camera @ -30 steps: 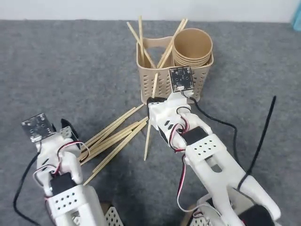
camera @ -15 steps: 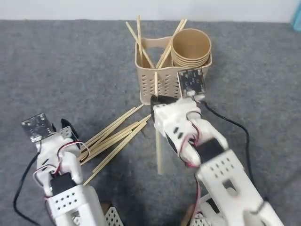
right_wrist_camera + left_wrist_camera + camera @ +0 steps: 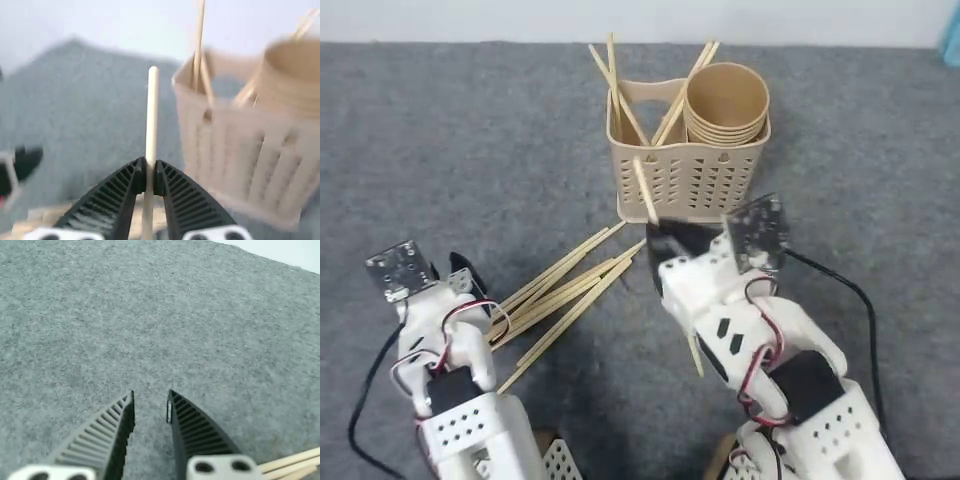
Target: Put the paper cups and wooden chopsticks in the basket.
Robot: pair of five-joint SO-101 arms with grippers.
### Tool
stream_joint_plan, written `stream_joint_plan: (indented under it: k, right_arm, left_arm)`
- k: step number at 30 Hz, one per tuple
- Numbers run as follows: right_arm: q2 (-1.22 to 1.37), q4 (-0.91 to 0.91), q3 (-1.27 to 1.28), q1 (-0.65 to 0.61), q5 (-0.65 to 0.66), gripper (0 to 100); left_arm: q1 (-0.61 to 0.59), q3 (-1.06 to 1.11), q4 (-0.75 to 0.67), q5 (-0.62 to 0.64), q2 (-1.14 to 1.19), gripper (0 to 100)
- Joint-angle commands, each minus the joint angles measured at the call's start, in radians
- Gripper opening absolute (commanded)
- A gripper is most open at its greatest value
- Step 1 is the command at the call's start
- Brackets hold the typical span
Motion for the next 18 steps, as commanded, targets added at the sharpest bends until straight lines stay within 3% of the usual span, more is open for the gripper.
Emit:
stream_joint_plan:
  k: [1, 10, 18]
  right_arm:
    - [-0.004, -0.268, -0.072, 0.045, 0.077, 0.6]
    - [0.274, -0.863, -0.153, 0.053, 0.334, 0.6]
    - [0.685, -1.262, -0.460, 0.067, 0.354, 0.6]
  left_arm:
    - [0.009, -0.002, -0.025, -0.005, -0.011, 11]
    - [0.009, -0.002, -0.026, -0.005, -0.011, 11]
    - [0.014, -0.002, -0.026, -0.005, -0.011, 11]
